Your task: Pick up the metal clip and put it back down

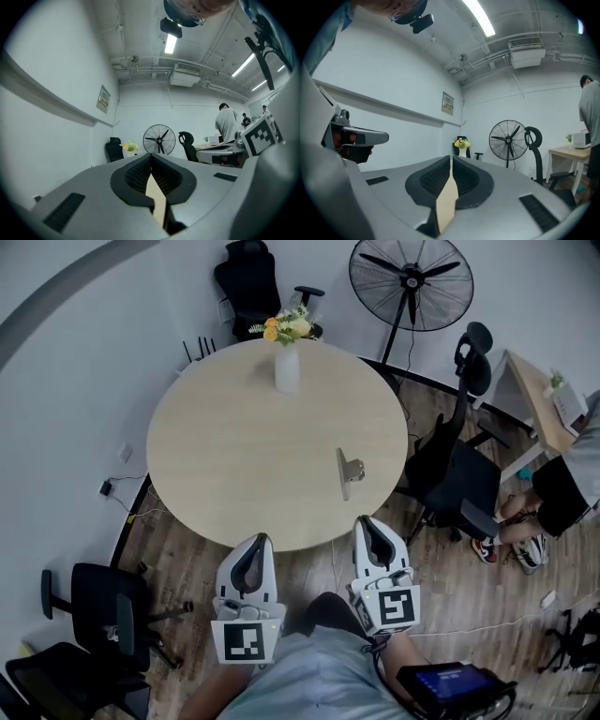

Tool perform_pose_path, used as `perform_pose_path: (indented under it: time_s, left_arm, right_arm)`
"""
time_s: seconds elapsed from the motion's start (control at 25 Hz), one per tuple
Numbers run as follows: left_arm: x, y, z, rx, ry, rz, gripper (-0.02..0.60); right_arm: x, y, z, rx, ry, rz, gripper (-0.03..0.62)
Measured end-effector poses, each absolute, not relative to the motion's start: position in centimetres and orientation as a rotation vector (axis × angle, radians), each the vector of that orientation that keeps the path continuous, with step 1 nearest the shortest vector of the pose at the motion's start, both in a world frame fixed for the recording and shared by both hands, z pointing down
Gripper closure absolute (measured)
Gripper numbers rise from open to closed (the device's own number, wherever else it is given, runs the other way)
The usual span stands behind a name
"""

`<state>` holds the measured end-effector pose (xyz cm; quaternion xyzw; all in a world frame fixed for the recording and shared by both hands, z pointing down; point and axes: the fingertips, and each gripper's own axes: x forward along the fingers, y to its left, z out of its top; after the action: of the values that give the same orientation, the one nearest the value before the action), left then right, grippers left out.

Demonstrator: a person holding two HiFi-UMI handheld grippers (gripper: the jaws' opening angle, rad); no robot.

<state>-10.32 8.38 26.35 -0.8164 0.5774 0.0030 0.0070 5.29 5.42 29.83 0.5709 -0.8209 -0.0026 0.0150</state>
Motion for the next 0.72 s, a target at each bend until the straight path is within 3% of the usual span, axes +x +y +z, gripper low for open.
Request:
perform_pose_path:
  time_s: [0.72]
  left_arm:
    - [0.5, -12.9, 29.6, -2.566, 1.781, -0.192, 0.561]
  right_arm:
    - [15.9, -16.1, 34.2, 1.822, -2.568, 0.159, 0.543]
